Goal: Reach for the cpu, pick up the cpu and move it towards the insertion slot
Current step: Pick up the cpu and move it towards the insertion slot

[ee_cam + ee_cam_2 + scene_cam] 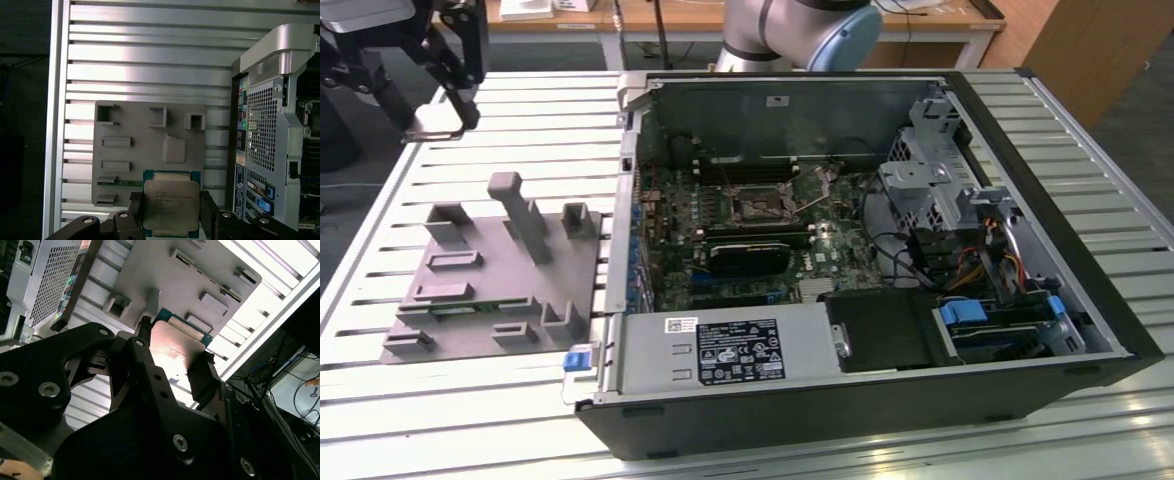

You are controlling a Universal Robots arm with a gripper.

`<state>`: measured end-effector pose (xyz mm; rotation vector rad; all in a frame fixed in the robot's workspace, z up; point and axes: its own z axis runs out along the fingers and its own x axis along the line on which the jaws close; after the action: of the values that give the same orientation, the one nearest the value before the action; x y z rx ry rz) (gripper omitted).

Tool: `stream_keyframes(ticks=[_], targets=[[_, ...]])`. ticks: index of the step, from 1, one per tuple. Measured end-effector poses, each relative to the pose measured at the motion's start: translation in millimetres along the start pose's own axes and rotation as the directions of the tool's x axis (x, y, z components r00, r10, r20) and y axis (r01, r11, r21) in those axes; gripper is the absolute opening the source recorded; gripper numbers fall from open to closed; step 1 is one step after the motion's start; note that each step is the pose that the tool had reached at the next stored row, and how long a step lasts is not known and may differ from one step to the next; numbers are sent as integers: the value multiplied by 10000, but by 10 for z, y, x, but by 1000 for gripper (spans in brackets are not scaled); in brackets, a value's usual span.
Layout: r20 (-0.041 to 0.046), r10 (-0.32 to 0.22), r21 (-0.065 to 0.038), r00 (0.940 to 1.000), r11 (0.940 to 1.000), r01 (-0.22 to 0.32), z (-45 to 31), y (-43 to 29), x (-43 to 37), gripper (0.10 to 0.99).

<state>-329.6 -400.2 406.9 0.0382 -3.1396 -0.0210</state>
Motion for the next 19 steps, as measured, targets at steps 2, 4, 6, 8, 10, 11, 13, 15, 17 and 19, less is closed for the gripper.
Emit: stream_keyframes(ticks=[2,4,6,8,10,11,13,15,17,19], targets=[[0,-1,0,10000,10000,1,0,-1,-41,541],[0,0,0,10000,10000,0,0,-2,-82,541],[0,-1,0,10000,10000,1,0,-3,-119,541],[0,-1,0,10000,10000,1,0,-4,-156,541],[0,-1,0,10000,10000,1,0,-5,-193,541],[0,0,0,10000,10000,0,0,-5,-211,541],[0,-1,0,10000,10000,1,-1,-6,-248,541],[0,-1,0,10000,10000,1,0,-7,-283,541],[0,-1,0,10000,10000,1,-1,-8,-319,541],[0,-1,0,10000,10000,1,-1,-9,-357,541]])
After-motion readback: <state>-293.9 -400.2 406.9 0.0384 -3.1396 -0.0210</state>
